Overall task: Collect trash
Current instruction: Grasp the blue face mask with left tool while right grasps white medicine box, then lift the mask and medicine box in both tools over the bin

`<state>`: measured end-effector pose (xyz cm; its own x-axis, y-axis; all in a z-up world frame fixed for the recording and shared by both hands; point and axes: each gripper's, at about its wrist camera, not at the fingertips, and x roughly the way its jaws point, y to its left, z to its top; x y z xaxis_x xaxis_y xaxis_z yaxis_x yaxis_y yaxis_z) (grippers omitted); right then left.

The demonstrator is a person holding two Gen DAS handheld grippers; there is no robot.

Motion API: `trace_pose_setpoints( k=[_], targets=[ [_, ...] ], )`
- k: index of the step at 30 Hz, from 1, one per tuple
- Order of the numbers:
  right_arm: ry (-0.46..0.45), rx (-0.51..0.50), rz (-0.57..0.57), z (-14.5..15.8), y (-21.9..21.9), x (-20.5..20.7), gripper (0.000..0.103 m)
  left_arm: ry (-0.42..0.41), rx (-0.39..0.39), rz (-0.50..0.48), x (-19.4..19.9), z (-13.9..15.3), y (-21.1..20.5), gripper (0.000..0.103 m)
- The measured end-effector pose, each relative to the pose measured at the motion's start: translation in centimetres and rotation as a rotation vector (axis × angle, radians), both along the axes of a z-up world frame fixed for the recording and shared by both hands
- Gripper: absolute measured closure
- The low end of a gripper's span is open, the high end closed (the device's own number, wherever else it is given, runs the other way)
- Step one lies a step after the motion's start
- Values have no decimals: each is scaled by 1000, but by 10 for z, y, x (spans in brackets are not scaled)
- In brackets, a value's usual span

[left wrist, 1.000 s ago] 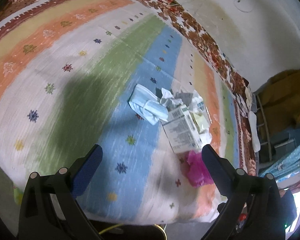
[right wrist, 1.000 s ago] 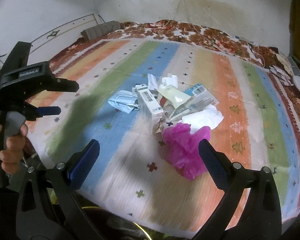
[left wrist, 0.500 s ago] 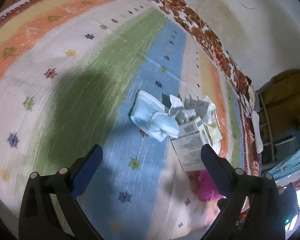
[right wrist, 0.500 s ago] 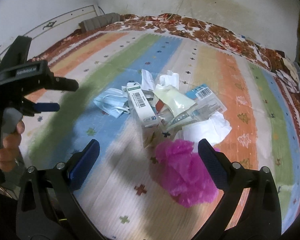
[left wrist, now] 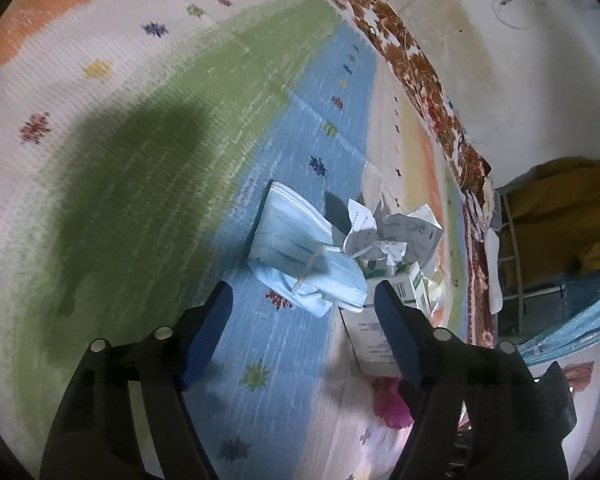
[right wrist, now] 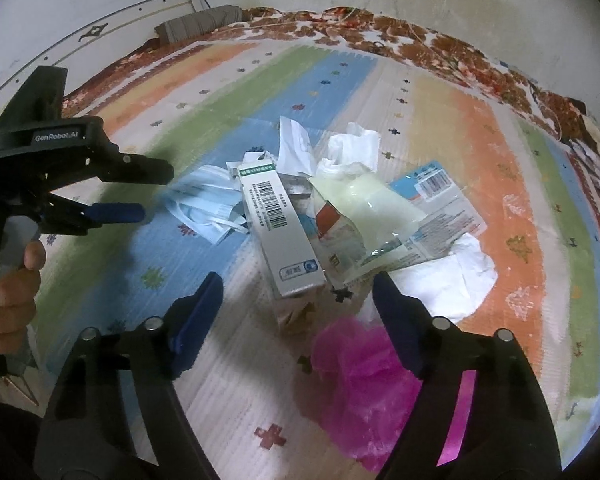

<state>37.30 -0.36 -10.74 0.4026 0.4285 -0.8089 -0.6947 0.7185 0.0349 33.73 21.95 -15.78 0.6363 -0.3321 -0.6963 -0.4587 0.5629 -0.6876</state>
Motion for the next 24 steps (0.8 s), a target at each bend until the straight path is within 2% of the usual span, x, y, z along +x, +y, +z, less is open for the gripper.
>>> trace_pose_setpoints(
  k=[4, 7, 9, 14, 16, 18, 22, 24],
  targets=[
    [37, 5, -12, -8, 2, 8, 49, 9, -43, 10, 9, -16, 4, 36],
    [44, -1, -6, -13, 6, 11, 59, -17, -63, 40, 10, -21, 6, 36],
    [51, 1, -1, -16, 7, 11, 71, -38, -72, 57, 12, -22, 6, 37],
    [60, 4, 4, -17, 8, 7, 77, -11, -44, 69, 18, -29, 4, 59],
    [66, 5, 3, -16, 7, 7, 78, -3, -51, 79, 19, -32, 7, 79],
    [73, 4, 0, -15, 5, 5, 79, 25, -38, 70, 21, -35, 8, 91],
    [107, 13, -10, -12, 0, 2, 81, 28, -19, 64, 20, -28, 12, 95],
    [122, 15, -21, -10, -4, 0, 81, 43, 16, 60, 19, -22, 11, 95]
  ],
)
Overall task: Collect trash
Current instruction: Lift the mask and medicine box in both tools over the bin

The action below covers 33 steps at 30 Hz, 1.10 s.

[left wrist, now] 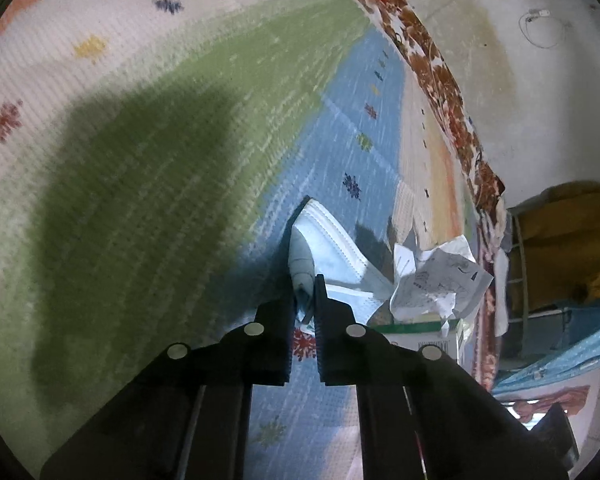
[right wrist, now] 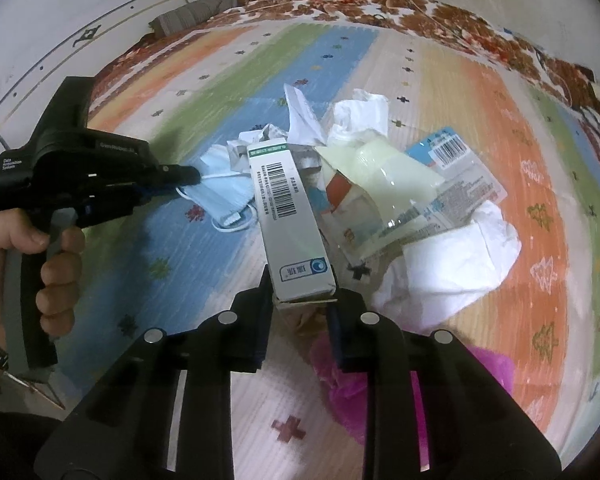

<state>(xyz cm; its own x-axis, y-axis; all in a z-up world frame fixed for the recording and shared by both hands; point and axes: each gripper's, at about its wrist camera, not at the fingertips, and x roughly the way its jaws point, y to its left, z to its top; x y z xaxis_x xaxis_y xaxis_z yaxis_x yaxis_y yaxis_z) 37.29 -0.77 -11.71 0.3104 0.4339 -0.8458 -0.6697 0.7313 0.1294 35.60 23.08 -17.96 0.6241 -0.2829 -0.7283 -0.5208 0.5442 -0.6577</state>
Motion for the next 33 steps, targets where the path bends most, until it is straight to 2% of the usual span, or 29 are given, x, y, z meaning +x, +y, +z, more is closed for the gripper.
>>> trace_pose_setpoints(
  k=[6, 9, 16, 20, 33],
  targets=[
    [13, -17, -4, 14, -10, -14, 82, 47, 149, -15, -10, 26, -1, 96],
    [-1, -15, -5, 24, -13, -21, 82, 48, 191, -8, -21, 39, 4, 96],
    [-17, 18, -16, 45, -18, -32, 82, 70, 262, -33, -42, 62, 4, 97],
    [-21, 43, -16, 56, -21, -38, 82, 56, 299, -54, -49, 80, -1, 97],
    [-39, 73, -37, 81, -47, -63, 82, 48, 393, -113, -77, 114, -44, 97]
  ],
)
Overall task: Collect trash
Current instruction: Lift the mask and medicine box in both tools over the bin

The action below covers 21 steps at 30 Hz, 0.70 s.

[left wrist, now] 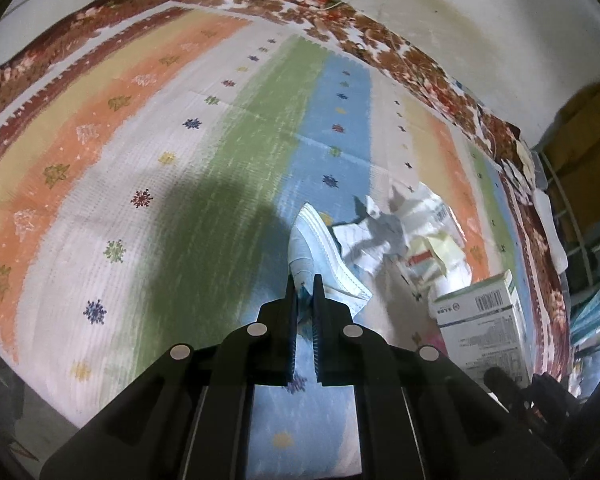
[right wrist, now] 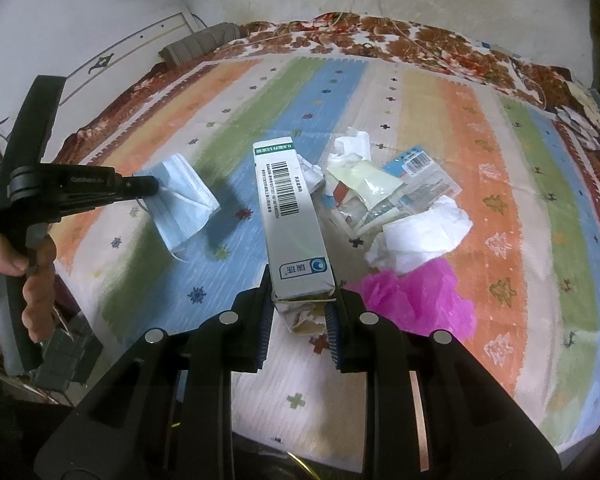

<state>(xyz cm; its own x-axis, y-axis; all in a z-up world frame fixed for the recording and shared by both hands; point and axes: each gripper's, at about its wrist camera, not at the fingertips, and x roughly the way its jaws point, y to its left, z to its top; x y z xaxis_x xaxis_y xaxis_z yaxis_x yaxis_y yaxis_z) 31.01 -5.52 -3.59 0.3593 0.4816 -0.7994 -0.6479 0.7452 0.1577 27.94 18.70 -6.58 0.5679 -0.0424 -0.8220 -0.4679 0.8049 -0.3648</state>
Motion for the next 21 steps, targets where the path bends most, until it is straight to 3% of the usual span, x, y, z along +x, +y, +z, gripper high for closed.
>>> trace_pose_setpoints(
  k=[9, 21],
  targets=[
    [-15, 47, -30, 25, -30, -25, 82, -13, 95, -101, -21, 32, -44, 97],
    [-60, 82, -55, 52, -65, -66, 82, -81, 126, -176, -59, 67, -78, 97]
  ],
)
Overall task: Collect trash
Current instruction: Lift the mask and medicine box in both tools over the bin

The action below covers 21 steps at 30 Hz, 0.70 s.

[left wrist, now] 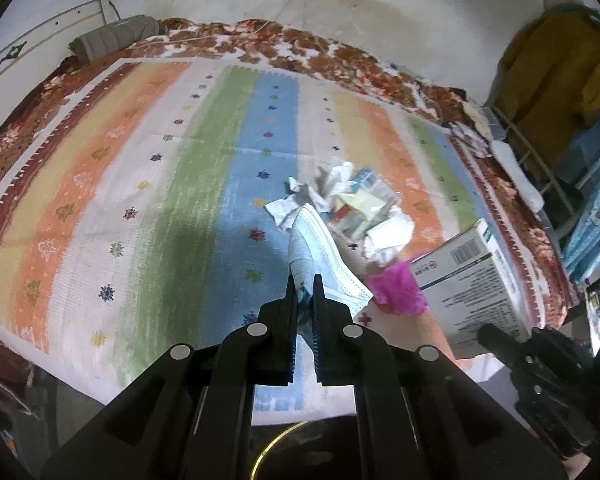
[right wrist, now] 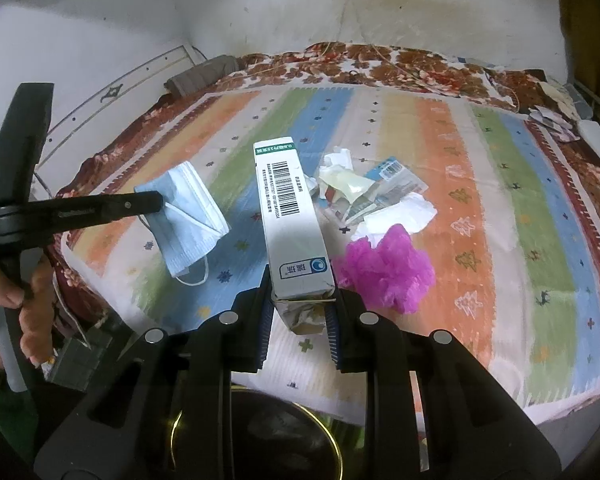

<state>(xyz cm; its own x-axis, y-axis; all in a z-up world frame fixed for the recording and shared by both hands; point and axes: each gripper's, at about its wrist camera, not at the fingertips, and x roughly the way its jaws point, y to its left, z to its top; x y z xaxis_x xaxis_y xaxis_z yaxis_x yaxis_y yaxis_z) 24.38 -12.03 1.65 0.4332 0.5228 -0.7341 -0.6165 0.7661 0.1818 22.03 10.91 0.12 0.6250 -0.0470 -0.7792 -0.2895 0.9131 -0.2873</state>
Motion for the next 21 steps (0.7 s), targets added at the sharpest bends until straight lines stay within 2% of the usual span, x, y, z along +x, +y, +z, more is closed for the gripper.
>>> trace_pose_setpoints(
  k=[7, 21],
  targets=[
    [-21, -7, -10, 3, -13, -23, 82, -31, 11, -26, -25, 13, -14, 97],
    [-31, 9, -4, 5, -42, -74, 82, -25, 56, -116, -81, 15, -62, 97]
  ],
)
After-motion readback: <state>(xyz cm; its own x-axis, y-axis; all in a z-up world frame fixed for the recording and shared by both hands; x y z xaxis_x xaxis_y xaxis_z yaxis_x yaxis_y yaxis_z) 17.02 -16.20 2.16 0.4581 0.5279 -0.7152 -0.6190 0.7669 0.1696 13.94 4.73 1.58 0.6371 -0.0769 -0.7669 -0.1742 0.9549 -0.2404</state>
